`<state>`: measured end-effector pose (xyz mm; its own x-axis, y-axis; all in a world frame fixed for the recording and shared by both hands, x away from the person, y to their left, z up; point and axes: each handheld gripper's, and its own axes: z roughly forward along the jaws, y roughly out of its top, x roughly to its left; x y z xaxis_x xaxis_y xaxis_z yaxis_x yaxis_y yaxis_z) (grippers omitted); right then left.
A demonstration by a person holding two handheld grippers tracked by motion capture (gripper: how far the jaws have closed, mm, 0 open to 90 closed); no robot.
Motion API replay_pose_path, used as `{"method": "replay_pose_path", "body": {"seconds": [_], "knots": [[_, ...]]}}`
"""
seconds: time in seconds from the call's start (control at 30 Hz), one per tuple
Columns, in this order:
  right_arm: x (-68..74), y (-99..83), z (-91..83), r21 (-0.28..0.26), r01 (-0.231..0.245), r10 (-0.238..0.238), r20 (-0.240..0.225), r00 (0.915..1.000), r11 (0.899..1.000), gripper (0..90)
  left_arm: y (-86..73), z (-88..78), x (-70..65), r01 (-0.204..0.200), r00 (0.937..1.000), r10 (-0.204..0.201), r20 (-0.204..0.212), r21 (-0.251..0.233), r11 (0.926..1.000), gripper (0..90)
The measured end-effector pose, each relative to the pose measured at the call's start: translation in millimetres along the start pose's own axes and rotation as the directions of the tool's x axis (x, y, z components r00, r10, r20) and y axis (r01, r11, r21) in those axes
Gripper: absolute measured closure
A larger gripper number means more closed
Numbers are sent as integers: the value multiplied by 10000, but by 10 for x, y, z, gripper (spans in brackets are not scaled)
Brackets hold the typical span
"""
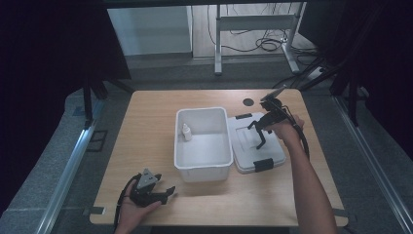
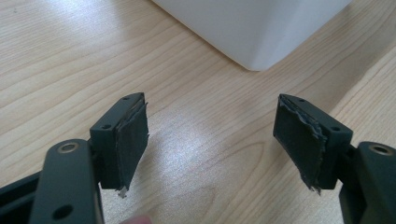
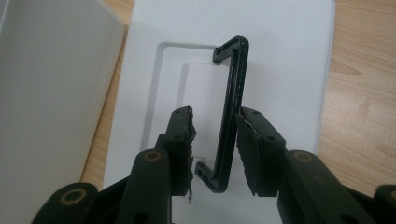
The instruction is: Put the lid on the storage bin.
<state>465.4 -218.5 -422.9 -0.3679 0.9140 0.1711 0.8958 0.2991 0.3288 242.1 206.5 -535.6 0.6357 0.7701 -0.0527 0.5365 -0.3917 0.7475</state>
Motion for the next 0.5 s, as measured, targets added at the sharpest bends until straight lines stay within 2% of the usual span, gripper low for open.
{"method": "replay_pose_path", "body": {"seconds": [0.17, 0.33, 0.5], "knots": [[-22, 101, 44, 406, 135, -131, -108, 9999, 9991, 689, 0, 13, -4, 26, 10000, -26, -5, 26, 10000, 265], [-97, 181, 179, 999, -54, 62, -79, 9999, 9950, 703, 0, 5, 7, 44, 10000, -44, -34, 6, 10000, 265], [-107, 173, 284, 1209, -92, 87, 45, 10000, 9926, 740, -2, -9, 13, 74, 10000, -74, -40, -53, 10000, 265]]}}
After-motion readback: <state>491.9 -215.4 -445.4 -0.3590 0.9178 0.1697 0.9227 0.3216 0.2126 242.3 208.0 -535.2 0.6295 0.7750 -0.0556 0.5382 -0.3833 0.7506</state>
